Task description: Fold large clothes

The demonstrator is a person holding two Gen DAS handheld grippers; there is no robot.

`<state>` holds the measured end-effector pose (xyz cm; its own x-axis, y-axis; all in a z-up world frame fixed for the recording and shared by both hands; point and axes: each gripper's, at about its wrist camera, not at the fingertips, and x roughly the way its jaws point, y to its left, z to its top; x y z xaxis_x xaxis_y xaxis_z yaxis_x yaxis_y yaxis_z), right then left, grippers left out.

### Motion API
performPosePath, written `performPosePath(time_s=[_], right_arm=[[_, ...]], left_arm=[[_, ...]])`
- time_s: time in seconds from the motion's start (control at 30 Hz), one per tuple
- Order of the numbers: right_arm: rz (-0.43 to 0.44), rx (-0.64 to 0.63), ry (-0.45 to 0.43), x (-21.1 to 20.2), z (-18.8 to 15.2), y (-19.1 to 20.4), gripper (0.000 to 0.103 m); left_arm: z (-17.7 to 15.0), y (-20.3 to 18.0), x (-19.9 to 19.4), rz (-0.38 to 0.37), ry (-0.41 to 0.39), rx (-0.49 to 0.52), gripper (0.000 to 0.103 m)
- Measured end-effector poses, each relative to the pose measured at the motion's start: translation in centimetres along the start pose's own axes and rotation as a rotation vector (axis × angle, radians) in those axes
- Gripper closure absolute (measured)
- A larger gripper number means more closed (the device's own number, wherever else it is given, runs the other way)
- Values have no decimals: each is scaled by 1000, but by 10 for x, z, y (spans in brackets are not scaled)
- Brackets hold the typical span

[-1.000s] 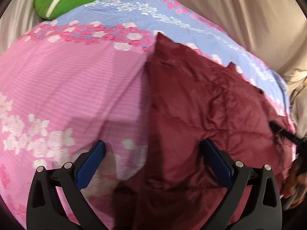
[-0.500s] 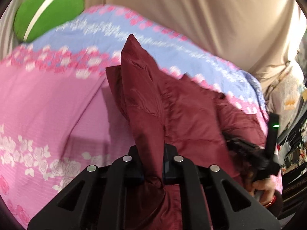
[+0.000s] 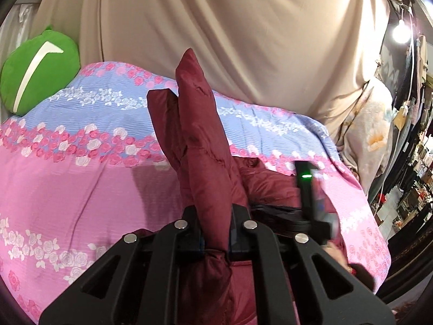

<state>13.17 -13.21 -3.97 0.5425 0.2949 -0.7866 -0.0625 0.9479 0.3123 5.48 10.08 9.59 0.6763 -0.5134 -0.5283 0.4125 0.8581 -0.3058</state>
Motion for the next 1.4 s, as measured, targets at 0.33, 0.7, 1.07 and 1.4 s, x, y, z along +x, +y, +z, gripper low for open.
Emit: performPosePath(time_s=[0.33, 0.7, 1.07, 1.4], right_arm=[[38, -4, 1, 6, 13, 9, 97], [-99, 235, -176, -112, -15, -125, 93], [29, 100, -41, -13, 14, -82, 98], [-39, 379, -284, -165, -37, -198, 95]], left_arm=[[17, -69, 15, -104, -15, 114, 95], [17, -125, 32, -210, 0, 197, 96], [2, -183, 47, -254, 31, 298, 96], [-38, -247, 129, -283, 205, 401, 96]])
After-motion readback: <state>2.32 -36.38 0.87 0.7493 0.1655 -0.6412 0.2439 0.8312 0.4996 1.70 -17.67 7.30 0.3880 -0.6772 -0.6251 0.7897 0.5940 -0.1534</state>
